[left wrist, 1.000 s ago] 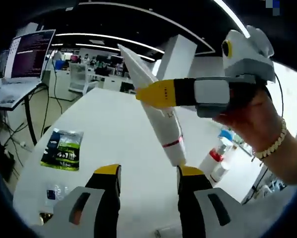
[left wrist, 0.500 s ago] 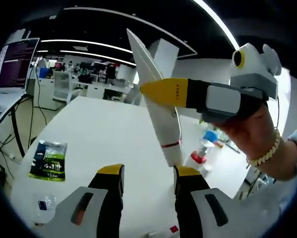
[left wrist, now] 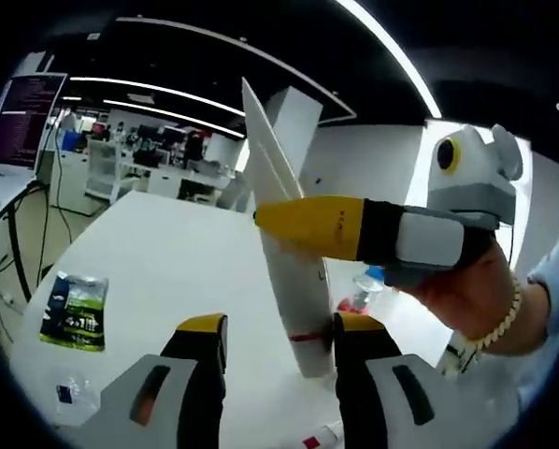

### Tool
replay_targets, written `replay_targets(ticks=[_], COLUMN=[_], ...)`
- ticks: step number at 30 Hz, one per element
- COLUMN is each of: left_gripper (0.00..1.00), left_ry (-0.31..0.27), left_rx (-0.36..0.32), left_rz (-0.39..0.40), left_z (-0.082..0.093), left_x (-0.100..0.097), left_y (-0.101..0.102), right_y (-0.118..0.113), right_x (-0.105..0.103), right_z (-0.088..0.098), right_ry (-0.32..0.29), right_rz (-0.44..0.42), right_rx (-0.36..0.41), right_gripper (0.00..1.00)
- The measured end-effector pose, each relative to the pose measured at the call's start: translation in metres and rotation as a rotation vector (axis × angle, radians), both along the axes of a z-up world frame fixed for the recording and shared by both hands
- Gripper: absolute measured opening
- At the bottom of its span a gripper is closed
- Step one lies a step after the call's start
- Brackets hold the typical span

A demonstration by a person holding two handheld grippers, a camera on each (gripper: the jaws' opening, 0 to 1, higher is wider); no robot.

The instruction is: Arrange the skincare products in the storage area until every visible bottle or jar stands upright without overlapping.

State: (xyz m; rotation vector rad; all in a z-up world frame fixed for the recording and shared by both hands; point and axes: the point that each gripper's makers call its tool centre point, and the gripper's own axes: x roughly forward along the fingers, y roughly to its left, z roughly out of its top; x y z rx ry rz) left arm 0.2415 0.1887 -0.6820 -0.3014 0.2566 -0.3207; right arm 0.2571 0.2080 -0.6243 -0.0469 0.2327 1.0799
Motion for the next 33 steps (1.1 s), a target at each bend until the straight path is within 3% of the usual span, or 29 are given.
replay_targets(ticks=[8,13,22,25,33], left_gripper=[0.29,0.18,0.17,0.16,0.15], left_ry=[0.019,0.017,0.038,0.051,0.072], left_rx=[0.060,0.090,0.155,0.235,0.251], left_rz=[-0.043,-0.083,-0.097,-0.102,-0.137], left_z=[-0.006,-0.007,-0.011,-0.016,-0.021], left_x=[-0.002,-0.005,-0.007,-0.008,-0.011], left_y=[-0.008,-0.015,-0.017,-0.017,-0.024], right_y=[-0.004,-0.008,-0.014,-0.018,-0.028], right_x=[-0.005,-0.008,-0.012,-0.012,-0.013], right_z=[-0.005,-0.004,-0.008,-0.012,-0.020], right_ry=[0.033,0.068,0.135,0.181,0.235], right_rz=[0.011,0.025,0.033,0.039,0.091], right_rx=[0.005,0.019,0.016,-0.001,-0.001], right_gripper=[0.21,0.22,0.23,0.25,0.27])
